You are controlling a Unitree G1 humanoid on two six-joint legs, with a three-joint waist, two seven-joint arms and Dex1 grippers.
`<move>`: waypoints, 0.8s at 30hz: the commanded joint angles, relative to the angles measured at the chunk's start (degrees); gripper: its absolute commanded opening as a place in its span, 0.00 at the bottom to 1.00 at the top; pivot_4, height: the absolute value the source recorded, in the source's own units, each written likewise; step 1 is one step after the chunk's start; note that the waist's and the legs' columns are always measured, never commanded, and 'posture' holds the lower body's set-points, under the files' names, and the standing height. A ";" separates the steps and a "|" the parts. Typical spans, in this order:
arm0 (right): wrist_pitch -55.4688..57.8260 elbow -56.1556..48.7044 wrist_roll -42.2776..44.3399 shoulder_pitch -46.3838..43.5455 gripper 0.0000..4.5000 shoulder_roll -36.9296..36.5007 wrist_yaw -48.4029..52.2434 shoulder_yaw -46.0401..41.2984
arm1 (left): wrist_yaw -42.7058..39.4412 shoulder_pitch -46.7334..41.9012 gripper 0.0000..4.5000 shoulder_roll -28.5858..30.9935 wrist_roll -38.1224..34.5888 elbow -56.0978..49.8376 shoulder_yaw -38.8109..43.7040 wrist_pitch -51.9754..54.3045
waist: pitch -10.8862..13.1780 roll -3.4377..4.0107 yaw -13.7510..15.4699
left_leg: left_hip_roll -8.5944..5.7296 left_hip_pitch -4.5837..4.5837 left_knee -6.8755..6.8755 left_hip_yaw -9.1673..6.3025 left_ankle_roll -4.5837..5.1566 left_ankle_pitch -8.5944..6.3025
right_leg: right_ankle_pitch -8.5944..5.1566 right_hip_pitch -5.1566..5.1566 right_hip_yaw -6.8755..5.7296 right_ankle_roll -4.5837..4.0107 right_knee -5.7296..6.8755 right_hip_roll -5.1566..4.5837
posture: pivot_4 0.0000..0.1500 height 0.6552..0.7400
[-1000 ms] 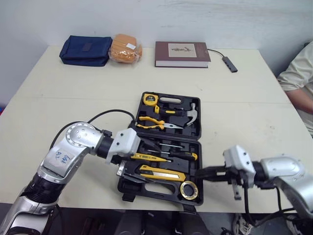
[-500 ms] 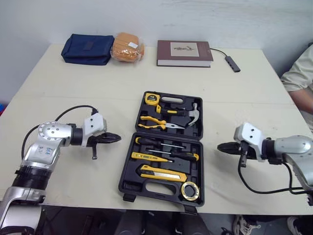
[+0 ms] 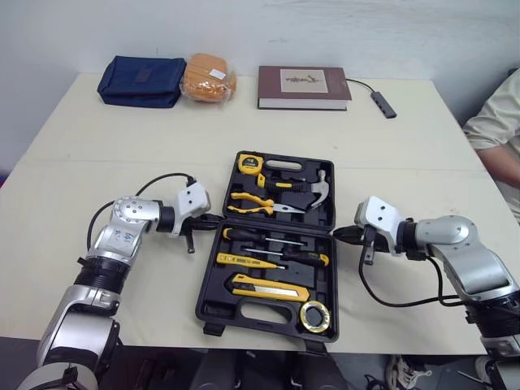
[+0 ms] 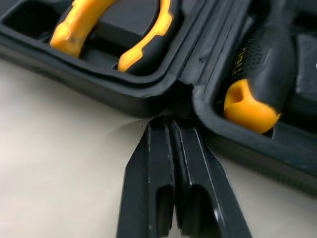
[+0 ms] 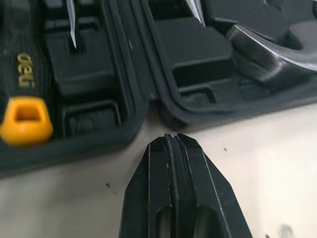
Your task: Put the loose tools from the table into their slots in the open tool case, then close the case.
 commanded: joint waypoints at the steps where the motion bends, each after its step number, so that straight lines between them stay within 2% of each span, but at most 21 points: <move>1: 0.94 -4.47 1.55 0.38 0.00 0.03 1.16 -0.48 | -1.86 2.21 0.01 0.05 -1.62 -5.93 -0.41 1.11 | 0.00 0.00 0.00 | 0.00 0.00 0.00 0.00 0.00 0.00 | 0.00 0.00 0.00 0.00 -0.01 0.00 | 1.00 1.00; 11: 2.19 -6.09 0.86 2.16 0.00 -1.25 1.57 -2.09 | 1.06 4.16 0.01 0.13 -0.46 -8.28 0.22 4.16 | 0.00 0.00 0.13 | 0.01 0.00 -0.01 -0.03 0.00 0.00 | 0.00 0.03 0.00 0.00 -0.03 -0.01 | 1.00 1.00; 15: 3.56 -2.59 -3.37 1.32 0.00 -3.39 -2.70 -3.38 | 1.86 6.46 0.01 3.55 0.34 -9.21 1.56 5.75 | 0.00 0.00 0.06 | 0.01 0.01 -0.02 -0.03 -0.01 0.00 | 0.00 0.02 0.01 0.00 -0.04 -0.01 | 1.00 1.00; 19: 12.06 -4.74 2.13 1.94 0.00 -4.74 -2.62 -8.56 | 3.32 7.91 0.01 7.22 -1.94 -11.21 5.29 12.82 | 0.00 0.00 -0.81 | 0.03 0.05 -0.07 -0.02 -0.03 0.01 | 0.00 0.02 0.05 -0.01 -0.04 -0.02 | 1.00 1.00; 22: 27.19 -8.92 9.45 0.00 0.21 -3.09 -5.39 -14.13 | 5.60 5.90 0.19 7.23 -8.82 -16.61 10.14 29.25 | 0.03 0.04 -1.38 | 0.07 0.07 -0.10 -0.07 -0.09 0.05 | -0.01 0.01 0.04 -0.02 0.02 -0.02 | 1.00 1.00; 24: 36.82 -10.95 13.69 -2.30 0.44 -1.15 -8.26 -16.93 | 8.86 3.52 0.40 5.93 -12.23 -19.29 12.66 39.88 | 0.03 0.03 -1.34 | 0.08 0.07 -0.11 -0.11 -0.09 0.05 | -0.01 0.01 0.04 -0.02 0.04 -0.02 | 1.00 1.00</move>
